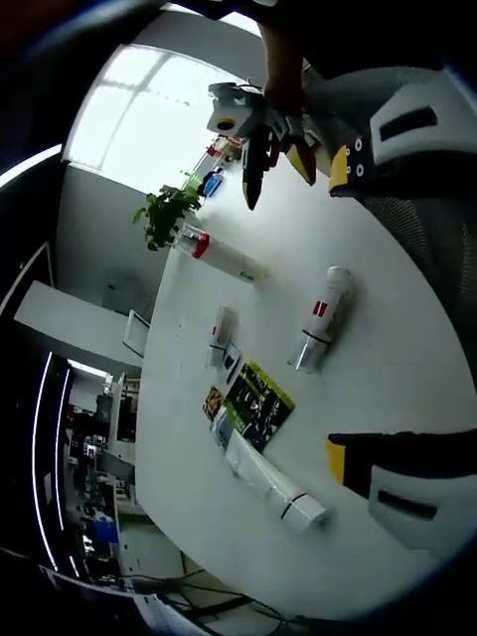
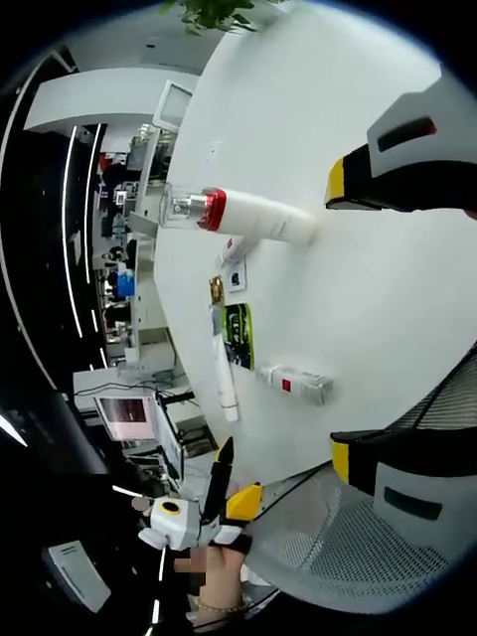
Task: Arrange the skincare products in the storage area until every visible bottle or jar stands upright without overlapping.
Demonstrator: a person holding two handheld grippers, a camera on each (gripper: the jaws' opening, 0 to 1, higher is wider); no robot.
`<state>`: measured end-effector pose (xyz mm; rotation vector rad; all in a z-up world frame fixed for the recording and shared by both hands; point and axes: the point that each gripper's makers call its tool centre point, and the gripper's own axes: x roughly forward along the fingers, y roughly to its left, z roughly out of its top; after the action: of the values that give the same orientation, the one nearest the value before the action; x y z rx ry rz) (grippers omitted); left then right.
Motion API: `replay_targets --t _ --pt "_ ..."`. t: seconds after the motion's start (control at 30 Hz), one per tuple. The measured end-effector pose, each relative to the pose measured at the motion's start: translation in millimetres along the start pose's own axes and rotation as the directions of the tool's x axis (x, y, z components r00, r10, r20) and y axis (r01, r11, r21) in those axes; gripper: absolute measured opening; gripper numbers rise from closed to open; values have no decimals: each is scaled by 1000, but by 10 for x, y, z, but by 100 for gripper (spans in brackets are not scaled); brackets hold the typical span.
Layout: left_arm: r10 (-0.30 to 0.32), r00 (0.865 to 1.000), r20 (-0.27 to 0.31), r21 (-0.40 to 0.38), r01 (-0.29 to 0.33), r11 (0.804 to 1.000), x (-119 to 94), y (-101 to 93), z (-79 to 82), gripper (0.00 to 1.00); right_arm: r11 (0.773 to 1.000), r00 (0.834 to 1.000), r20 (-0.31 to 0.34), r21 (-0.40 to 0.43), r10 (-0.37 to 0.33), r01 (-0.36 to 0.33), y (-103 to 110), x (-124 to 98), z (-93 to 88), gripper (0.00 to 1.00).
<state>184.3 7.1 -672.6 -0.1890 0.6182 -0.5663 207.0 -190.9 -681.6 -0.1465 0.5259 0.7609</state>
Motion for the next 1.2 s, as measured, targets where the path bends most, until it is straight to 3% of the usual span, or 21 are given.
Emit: replay_targets --t 0.27,0.63,1.2 --pt "-3 1000 -3 5 3 1000 -2 6 -15 89 999 999 -36 -6 37 -37 44 72 -35 84" --pt "-10 1000 -9 7 10 1000 4 -45 -26 89 993 990 -85 -33 109 -113 206 308 47 76" --pt "-20 1000 -19 -7 20 1000 9 -40 -46 90 970 959 -175 -56 222 -235 506 767 13 66"
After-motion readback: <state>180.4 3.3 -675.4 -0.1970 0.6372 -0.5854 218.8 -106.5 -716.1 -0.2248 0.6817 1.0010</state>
